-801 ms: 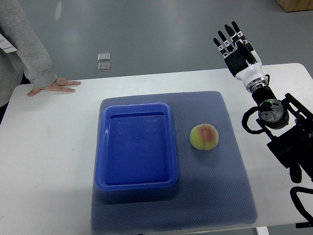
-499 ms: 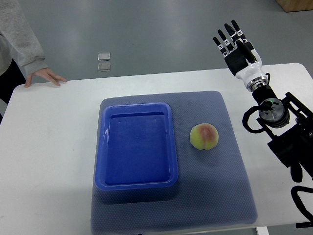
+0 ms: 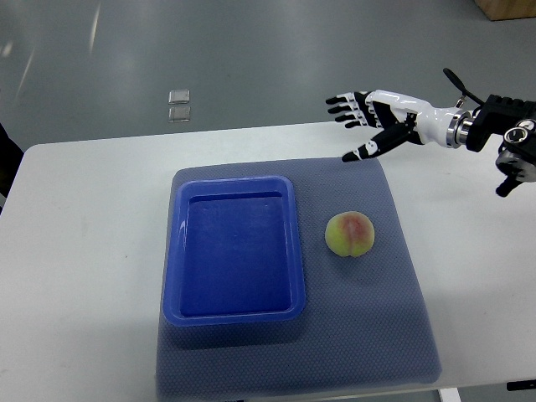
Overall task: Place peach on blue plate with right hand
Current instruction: 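Lower the right hand around the peach and close its fingers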
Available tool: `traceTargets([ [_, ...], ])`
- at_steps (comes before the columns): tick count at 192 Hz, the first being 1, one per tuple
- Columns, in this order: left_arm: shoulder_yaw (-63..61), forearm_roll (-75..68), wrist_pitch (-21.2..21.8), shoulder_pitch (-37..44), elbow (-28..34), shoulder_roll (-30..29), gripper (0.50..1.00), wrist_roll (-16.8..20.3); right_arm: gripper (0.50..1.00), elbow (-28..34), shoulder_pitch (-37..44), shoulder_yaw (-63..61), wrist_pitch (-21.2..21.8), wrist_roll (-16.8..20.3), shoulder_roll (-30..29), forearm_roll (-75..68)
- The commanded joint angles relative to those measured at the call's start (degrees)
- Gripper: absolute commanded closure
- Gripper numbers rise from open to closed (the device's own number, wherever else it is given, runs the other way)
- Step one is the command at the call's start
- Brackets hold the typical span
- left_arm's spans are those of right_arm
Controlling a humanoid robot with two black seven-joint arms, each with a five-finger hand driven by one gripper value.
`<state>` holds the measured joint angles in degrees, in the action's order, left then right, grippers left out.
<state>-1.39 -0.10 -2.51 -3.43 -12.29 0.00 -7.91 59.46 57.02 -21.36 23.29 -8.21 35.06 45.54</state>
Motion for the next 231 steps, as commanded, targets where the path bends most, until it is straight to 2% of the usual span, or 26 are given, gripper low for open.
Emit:
traceTargets([
  [1, 0.0, 0.0, -0.2, -0.1, 0.0, 0.0, 0.500, 0.0, 0.570, 6.0, 12.0, 14.9, 4.4, 3.6, 7.8, 1.3],
  [8, 0.0, 0.0, -0.2, -0.1, 0.0, 0.0, 0.500, 0.0, 0.570, 6.0, 12.0, 14.9, 4.4, 3.6, 7.8, 1.3],
  [9, 0.0, 0.0, -0.3, -0.1, 0.1, 0.0, 0.500, 0.1, 0.570, 11.1, 18.8, 20.7, 7.6, 6.3, 12.0, 1.2],
  [15, 0.0, 0.0, -0.3, -0.1, 0.2, 0.0, 0.500, 0.1, 0.570, 14.6, 22.5, 23.4, 9.3, 7.7, 14.2, 0.9],
  [25, 0.0, 0.0, -0.3, -0.1, 0.2, 0.0, 0.500, 0.1, 0.570, 14.6, 22.5, 23.4, 9.3, 7.7, 14.2, 0.9],
  [26, -0.1, 0.0, -0.4, -0.1, 0.1, 0.0, 0.500, 0.0, 0.570, 20.0, 27.3, 26.4, 10.5, 9.4, 16.8, 0.3],
  [38, -0.1, -0.1, -0.4, -0.1, 0.0, 0.0, 0.500, 0.1, 0.570, 24.6, 30.3, 28.6, 10.5, 11.2, 18.2, -1.1],
  [51, -0.1, -0.2, -0.4, -0.1, 0.0, 0.0, 0.500, 0.0, 0.570, 26.2, 30.5, 29.4, 9.6, 11.8, 18.3, -2.3],
  [67, -0.1, -0.2, -0.5, -0.1, 0.0, 0.0, 0.500, 0.0, 0.570, 26.2, 29.3, 29.5, 6.1, 11.6, 17.9, -2.5],
  [93, -0.1, -0.2, -0.4, -0.1, 0.1, 0.0, 0.500, 0.0, 0.570, 26.1, 24.7, 29.4, -4.1, 11.0, 15.7, -1.9],
  [103, -0.2, -0.2, -0.4, -0.1, 0.1, 0.0, 0.500, 0.0, 0.572, 26.0, 23.6, 29.5, -6.8, 10.8, 14.8, -1.7],
  [116, -0.2, -0.2, -0.4, -0.1, 0.1, 0.0, 0.500, 0.0, 0.572, 26.0, 20.9, 29.5, -10.8, 7.9, 14.2, 0.2],
  [128, -0.2, -0.2, -0.4, -0.1, 0.1, 0.0, 0.500, 0.0, 0.572, 26.0, 20.7, 29.5, -11.2, 7.4, 14.2, 0.6],
  [129, -0.1, -0.2, -0.4, -0.2, 0.1, 0.0, 0.500, 0.0, 0.572, 26.0, 19.5, 29.5, -13.1, 5.3, 14.2, 3.4],
  [131, -0.1, -0.2, -0.4, -0.2, 0.2, 0.0, 0.500, 0.0, 0.572, 26.0, 19.4, 29.5, -13.4, 5.0, 14.2, 4.0],
  [196, -0.2, -0.2, -0.4, -0.2, 0.2, 0.0, 0.500, 0.0, 0.572, 25.6, 13.1, 29.0, -16.3, 4.1, 11.4, 6.0],
  [231, -0.1, -0.2, -0.4, -0.2, 0.2, 0.0, 0.500, 0.0, 0.572, 22.9, 10.0, 28.9, -19.3, 3.8, 7.8, 6.5],
])
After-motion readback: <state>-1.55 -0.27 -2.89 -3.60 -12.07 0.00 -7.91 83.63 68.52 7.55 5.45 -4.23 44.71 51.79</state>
